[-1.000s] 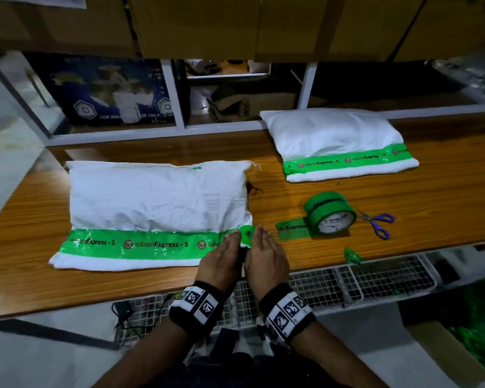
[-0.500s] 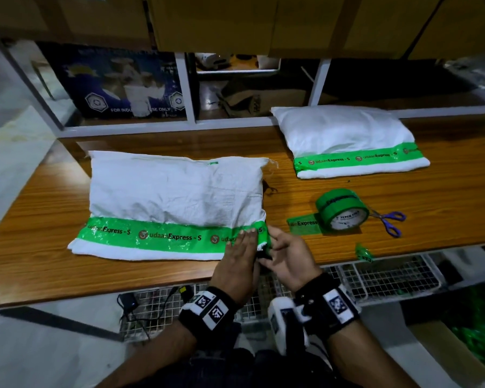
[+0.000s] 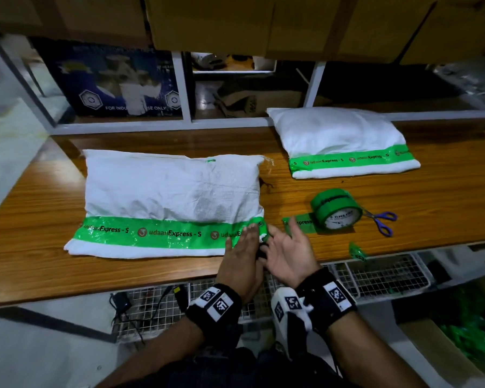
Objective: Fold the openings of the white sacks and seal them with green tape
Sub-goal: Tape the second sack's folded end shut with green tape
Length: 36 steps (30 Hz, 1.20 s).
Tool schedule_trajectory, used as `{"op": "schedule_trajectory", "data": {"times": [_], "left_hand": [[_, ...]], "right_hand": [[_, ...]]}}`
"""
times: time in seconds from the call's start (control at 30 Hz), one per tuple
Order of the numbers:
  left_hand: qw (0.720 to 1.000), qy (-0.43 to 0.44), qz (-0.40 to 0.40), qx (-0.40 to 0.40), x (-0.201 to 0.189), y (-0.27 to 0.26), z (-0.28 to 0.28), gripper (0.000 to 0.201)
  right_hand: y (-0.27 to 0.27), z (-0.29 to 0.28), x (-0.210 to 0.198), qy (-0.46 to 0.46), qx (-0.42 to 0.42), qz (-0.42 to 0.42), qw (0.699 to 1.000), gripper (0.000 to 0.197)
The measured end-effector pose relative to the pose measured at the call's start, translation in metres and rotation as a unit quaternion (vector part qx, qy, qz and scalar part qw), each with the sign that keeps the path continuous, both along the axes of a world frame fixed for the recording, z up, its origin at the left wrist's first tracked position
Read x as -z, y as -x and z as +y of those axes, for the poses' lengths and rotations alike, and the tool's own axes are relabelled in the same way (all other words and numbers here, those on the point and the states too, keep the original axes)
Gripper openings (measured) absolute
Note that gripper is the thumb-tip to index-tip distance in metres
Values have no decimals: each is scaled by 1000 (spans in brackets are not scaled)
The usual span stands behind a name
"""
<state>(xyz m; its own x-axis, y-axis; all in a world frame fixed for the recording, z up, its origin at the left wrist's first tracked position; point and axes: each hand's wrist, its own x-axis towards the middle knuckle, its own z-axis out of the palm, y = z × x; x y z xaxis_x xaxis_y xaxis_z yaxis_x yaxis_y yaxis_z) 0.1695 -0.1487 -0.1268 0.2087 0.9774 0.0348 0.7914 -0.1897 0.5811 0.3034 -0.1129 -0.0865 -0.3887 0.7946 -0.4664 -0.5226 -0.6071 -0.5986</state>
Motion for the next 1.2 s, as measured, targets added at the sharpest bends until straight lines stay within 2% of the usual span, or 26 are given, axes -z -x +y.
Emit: {"op": "schedule_trajectory", "data": {"times": [0.07, 0.13, 0.2, 0.23, 0.47, 0.57, 0.67, 0.77, 0.87, 0.9, 0.93, 0.97, 1.0, 1.03, 1.07, 1.1, 1.2], "left_hand": [[1000, 4, -19, 0, -2, 2, 1, 80], [999, 7, -44, -2, -3, 6, 0, 77], [997, 4, -71, -24, -3, 12, 0, 76], [996, 2, -83, -34, -3, 14, 0, 76], [991, 7, -131, -33, 0, 15, 1, 76], [990, 6, -140, -29, 2, 17, 0, 79], [985, 7, -170, -7, 0, 20, -1, 79], [976, 5, -219, 2, -4, 26, -5, 76], [977, -69, -194, -45, -2, 55, -6, 64], [981, -101, -161, -45, 0, 67, -7, 61], [985, -127, -110, -33, 4, 77, -7, 59], [989, -142, -42, -14, 7, 85, -8, 58], [989, -144, 31, 6, 11, 89, -8, 58], [986, -133, 97, 22, 14, 91, -8, 59], [983, -111, 145, 31, 18, 91, -7, 62], [982, -88, 167, 29, 22, 91, -6, 66], [986, -32, 164, -1, 23, 96, 1, 79]], "right_hand": [[-2, 5, 5, 14, 6, -53, 998, 69], [-8, 9, 10, -13, 40, -189, 981, 63], [-15, 13, 18, -65, 87, -344, 933, 37], [-17, 14, 20, -72, 100, -381, 917, 26], [7, 20, 7, -5, 76, -316, 946, 8], [0, 17, -2, 15, 38, -270, 962, 25], [-4, 18, -5, 9, 49, -265, 963, 17], [1, 19, 0, -11, 94, -282, 955, 33], [-9, 14, 6, -40, 69, -331, 940, 39], [-16, 9, 8, -89, 47, -399, 911, 41], [-20, 5, 9, -170, 28, -511, 842, 43], [-22, 1, 10, -260, 21, -630, 731, 46], [-18, -3, 13, -347, 26, -704, 619, 49], [-12, -7, 17, -412, 12, -725, 553, 51], [-4, -11, 22, -452, -21, -718, 529, 52], [4, -15, 29, -463, -66, -710, 527, 52], [11, -22, 52, -428, -176, -737, 493, 70]]}}
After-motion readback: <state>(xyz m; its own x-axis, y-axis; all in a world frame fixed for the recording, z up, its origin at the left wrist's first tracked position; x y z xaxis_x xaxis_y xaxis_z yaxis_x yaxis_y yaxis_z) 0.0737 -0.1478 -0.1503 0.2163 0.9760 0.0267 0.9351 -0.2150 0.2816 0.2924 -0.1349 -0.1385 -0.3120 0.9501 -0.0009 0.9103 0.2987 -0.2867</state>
